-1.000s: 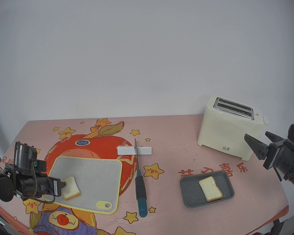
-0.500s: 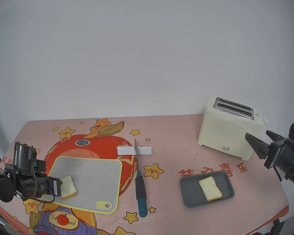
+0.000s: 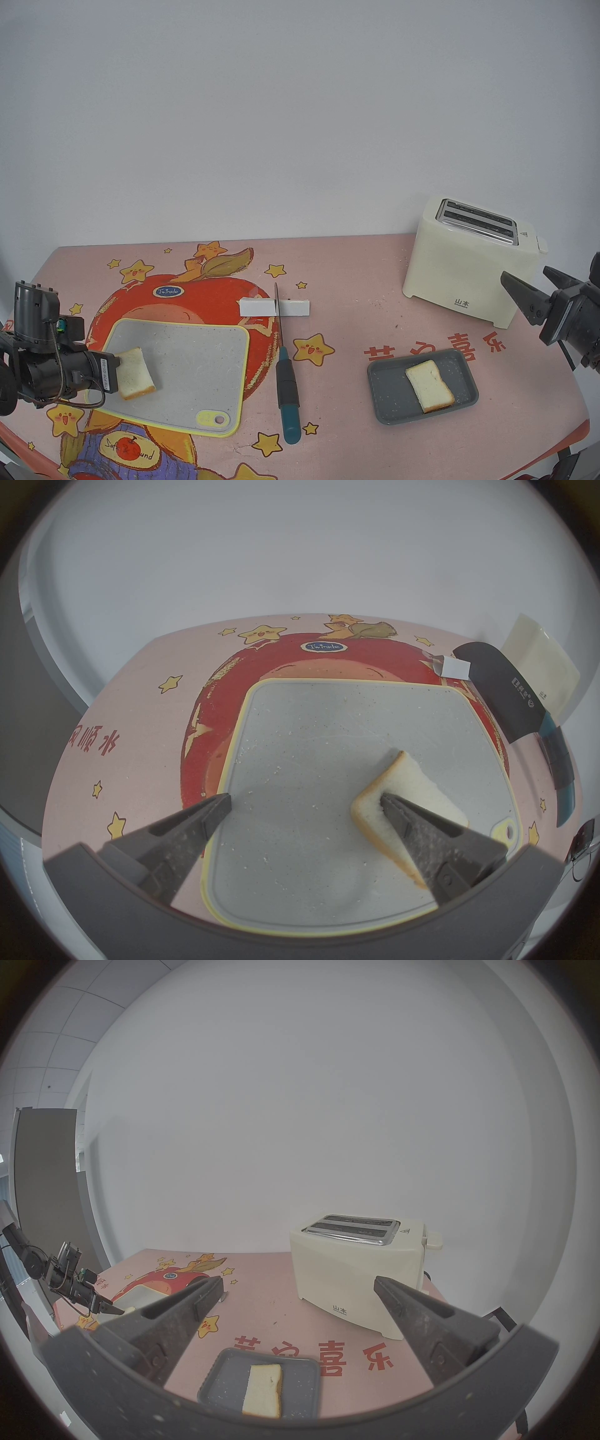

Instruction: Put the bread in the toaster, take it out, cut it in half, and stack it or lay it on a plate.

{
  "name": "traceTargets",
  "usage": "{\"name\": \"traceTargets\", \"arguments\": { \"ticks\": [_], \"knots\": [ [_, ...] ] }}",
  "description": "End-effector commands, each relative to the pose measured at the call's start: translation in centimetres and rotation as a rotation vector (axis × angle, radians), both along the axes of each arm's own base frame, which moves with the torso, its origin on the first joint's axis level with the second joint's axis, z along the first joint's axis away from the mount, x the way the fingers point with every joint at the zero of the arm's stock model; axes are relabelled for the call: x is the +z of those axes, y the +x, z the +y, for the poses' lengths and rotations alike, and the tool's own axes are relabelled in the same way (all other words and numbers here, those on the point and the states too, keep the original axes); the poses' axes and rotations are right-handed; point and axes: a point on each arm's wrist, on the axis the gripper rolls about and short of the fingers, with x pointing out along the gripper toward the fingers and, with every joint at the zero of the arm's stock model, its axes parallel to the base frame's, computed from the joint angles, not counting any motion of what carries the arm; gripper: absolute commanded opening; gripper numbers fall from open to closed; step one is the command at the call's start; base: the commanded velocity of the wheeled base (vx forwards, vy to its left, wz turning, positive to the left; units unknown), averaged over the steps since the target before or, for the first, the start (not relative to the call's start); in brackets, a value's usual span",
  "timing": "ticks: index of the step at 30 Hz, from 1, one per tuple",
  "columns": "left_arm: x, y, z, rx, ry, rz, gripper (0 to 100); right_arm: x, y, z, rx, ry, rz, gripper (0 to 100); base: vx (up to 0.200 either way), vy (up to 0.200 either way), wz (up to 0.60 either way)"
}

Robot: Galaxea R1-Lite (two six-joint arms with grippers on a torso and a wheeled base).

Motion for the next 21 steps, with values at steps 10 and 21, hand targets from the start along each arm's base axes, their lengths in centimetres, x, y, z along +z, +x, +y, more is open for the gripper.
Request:
{"name": "traceTargets", "arguments": {
  "ticks": [10,21],
  "knots": [
    [3.1,-3.6,1.1,0.007,-0.056,-0.206,0,0.0,0.1,0.0,-0.001,0.0,-0.001,100,0.0,0.0,0.0],
    [2.2,-4.0,1.2,0.008,-0.052,-0.177,0,0.1,0.1,-0.2,-0.007,-0.003,-0.003,100,0.0,-0.036,0.0]
  ]
}}
